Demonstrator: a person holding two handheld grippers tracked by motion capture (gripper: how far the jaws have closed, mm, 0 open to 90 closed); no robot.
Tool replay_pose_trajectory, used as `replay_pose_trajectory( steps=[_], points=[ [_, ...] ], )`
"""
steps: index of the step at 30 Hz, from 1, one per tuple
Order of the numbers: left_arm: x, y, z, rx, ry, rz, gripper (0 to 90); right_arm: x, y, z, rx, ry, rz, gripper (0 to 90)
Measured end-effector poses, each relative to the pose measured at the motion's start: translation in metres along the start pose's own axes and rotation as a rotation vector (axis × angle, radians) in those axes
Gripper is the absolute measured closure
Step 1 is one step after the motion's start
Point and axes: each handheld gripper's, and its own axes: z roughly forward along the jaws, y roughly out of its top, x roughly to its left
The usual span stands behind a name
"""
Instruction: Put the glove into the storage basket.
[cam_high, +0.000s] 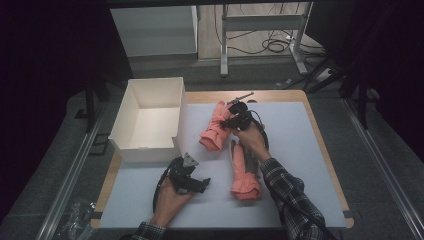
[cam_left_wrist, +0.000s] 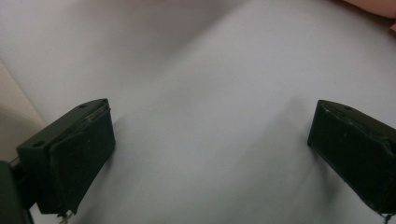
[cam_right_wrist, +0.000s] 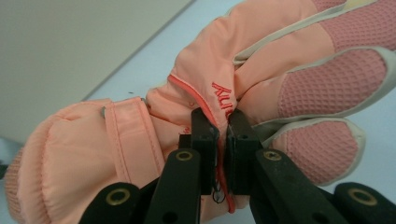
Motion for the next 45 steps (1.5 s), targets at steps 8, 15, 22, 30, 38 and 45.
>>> replay_pose_trajectory(
  steps=[8, 15, 22, 30, 38, 45],
  points=[
    [0.0, 0.0, 0.0, -0.002, 0.0, 0.001, 0.6, 0.012, 0.008, -0.025, -0.013, 0.078, -0.049, 82.9],
    [0.0, 0.0, 0.0, -0.001, 0.0, 0.002, 0.6, 0.02, 0.007, -0.051, -0.023, 0.115, -0.078, 82.5],
    [0.0, 0.0, 0.0, -0.001, 0.002, 0.004, 0.6, 0.022, -0.008, -0.08, -0.031, 0.141, -0.1, 82.1],
    [0.0, 0.0, 0.0, -0.001, 0.001, 0.005, 0.6, 0.021, -0.032, -0.108, -0.022, 0.155, -0.133, 82.1],
    [0.0, 0.0, 0.0, -0.003, 0.002, 0.002, 0.6, 0.023, -0.061, -0.133, -0.006, 0.168, -0.163, 82.1],
    [0.0, 0.0, 0.0, -0.002, 0.002, 0.003, 0.6, 0.029, -0.083, -0.14, 0.024, 0.192, -0.187, 81.9]
  ],
)
